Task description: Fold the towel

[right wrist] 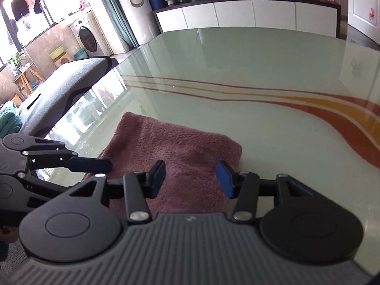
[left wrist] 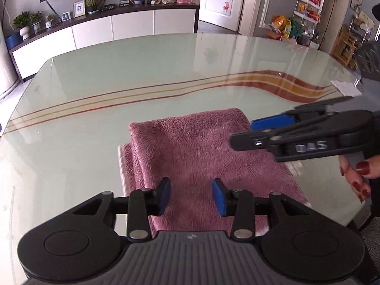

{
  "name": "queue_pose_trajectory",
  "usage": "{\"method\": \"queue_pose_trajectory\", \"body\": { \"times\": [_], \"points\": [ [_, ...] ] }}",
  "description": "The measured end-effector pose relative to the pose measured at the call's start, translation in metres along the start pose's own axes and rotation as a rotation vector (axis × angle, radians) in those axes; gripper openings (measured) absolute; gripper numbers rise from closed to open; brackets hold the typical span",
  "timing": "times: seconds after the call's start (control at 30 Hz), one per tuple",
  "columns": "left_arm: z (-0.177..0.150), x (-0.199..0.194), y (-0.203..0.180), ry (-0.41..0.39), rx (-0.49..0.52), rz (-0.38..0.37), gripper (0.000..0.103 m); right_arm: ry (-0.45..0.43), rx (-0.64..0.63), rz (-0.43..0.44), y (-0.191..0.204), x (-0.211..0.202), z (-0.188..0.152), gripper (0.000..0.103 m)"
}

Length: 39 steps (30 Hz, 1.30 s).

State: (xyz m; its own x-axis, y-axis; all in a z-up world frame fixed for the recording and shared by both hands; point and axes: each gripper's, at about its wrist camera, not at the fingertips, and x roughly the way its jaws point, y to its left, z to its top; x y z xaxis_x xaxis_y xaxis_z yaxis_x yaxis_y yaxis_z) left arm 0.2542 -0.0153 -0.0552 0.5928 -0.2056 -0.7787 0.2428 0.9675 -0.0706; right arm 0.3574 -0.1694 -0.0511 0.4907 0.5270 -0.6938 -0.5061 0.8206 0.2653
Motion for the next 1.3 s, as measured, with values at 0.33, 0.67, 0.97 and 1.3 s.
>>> {"method": "queue_pose_trajectory", "body": {
  "times": [0.33, 0.67, 0.97, 1.3],
  "points": [
    [-0.035, -0.032, 0.002, -0.002, -0.041, -0.032, 0.052, 0.056, -0.081, 0.017, 0.032, -0.034, -0.046, 0.038],
    [-0.043, -0.023, 0.005, -0.001, -0.054, -0.014, 0.055, 0.064, -0.093, -0.026, 0.041, -0.019, -0.063, 0.039],
    [-0.072, -0.066, 0.038, -0.043, -0.142, -0.059, 0.061, -0.04, -0.106, 0.076, 0.064, -0.043, -0.052, 0.045],
    [-0.094, -0.079, 0.048, -0.029, -0.115, -0.054, 0.065, 0.025, -0.303, 0.154, 0.136, 0.004, -0.04, 0.043]
  ]
}}
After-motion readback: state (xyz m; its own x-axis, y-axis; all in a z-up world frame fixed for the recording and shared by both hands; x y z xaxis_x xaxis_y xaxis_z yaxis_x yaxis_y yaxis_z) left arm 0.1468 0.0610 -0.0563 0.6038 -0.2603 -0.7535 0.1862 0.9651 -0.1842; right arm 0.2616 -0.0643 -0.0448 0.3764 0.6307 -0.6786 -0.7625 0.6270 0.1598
